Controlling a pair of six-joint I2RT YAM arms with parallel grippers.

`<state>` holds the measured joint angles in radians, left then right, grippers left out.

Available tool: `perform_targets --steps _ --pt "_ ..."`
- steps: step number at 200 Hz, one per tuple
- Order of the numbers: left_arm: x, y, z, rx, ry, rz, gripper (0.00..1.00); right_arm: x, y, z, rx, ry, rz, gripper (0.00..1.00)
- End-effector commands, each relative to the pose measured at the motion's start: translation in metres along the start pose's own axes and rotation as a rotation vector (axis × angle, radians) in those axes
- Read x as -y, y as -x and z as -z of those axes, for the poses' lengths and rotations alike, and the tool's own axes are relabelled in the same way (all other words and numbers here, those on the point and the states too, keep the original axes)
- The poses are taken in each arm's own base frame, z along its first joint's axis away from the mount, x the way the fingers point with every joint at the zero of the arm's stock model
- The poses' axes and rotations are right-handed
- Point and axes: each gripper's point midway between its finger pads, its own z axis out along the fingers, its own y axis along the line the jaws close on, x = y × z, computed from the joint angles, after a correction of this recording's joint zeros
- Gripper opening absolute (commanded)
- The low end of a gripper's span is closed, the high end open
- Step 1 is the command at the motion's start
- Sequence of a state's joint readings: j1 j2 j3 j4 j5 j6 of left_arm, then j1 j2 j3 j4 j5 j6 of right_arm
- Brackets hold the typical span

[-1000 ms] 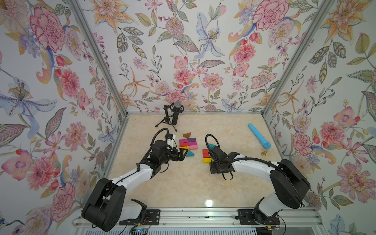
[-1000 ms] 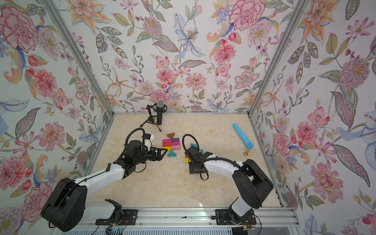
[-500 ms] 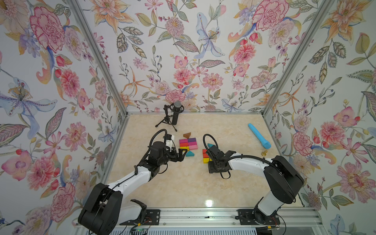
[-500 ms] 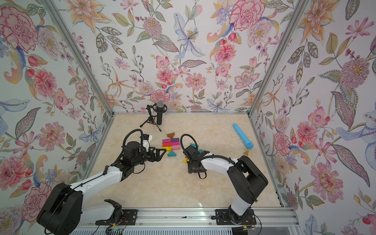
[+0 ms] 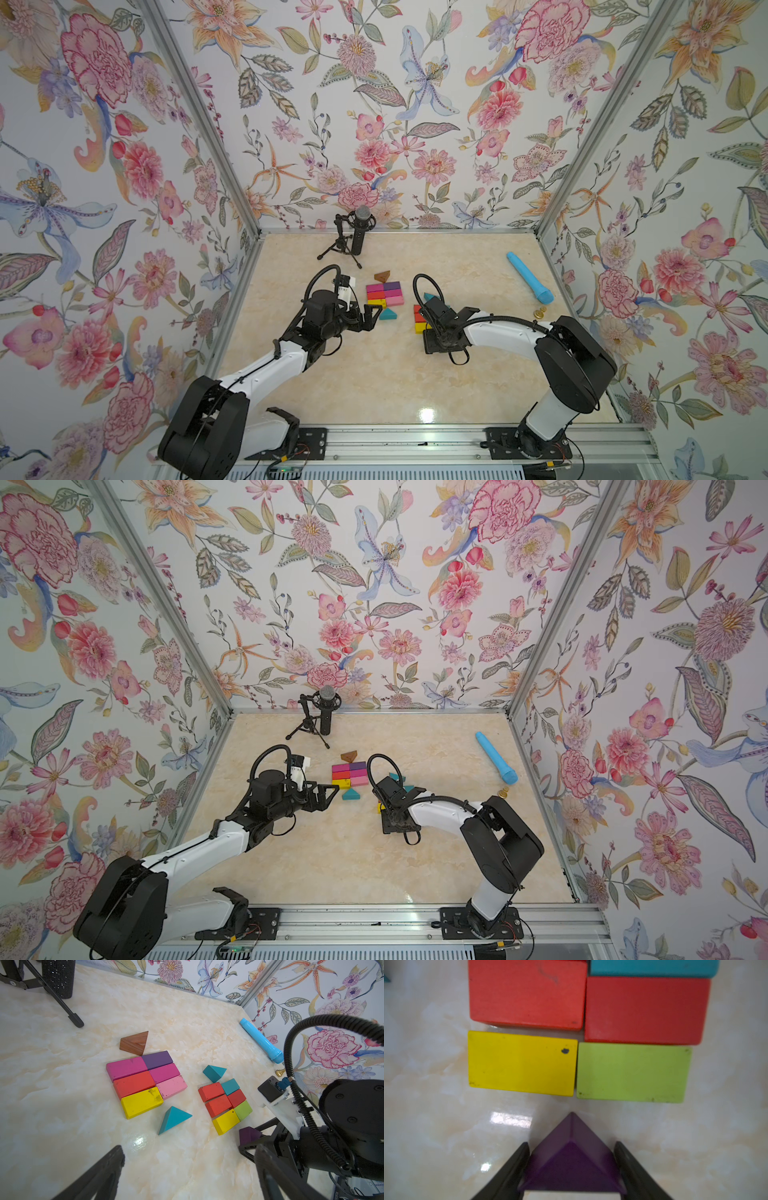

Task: Assemble a piece of candy with building blocks
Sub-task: Assemble the building block at the center of the board, then reset both arms

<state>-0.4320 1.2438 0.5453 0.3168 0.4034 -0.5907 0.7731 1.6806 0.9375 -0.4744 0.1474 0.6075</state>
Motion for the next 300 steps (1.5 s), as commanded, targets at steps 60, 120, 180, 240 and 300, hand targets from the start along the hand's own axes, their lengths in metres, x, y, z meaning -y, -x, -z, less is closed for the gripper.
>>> perform_targets --steps 60,120,180,240,300 --pt "0.000 0.013 0.011 0.050 0.013 -0.022 0.99 -0.004 0.005 0.019 0.054 -0.033 0.008 0.87" --pt "-0.033 0.043 0.057 0.170 0.327 -0.094 0.99 0.022 0.028 0.096 0.294 -0.147 0.051 1.00" --pt "-0.078 0.072 0.121 0.590 0.604 -0.057 0.99 0.164 0.099 0.172 0.814 -0.159 -0.214 1.00" --pt "-0.147 0.066 0.207 0.774 1.257 -0.112 0.99 0.225 0.115 0.127 1.088 -0.172 -0.089 1.00" --pt "-0.195 0.055 0.171 0.607 1.343 -0.295 0.99 0.209 0.137 0.061 0.940 -0.123 0.044 1.00"
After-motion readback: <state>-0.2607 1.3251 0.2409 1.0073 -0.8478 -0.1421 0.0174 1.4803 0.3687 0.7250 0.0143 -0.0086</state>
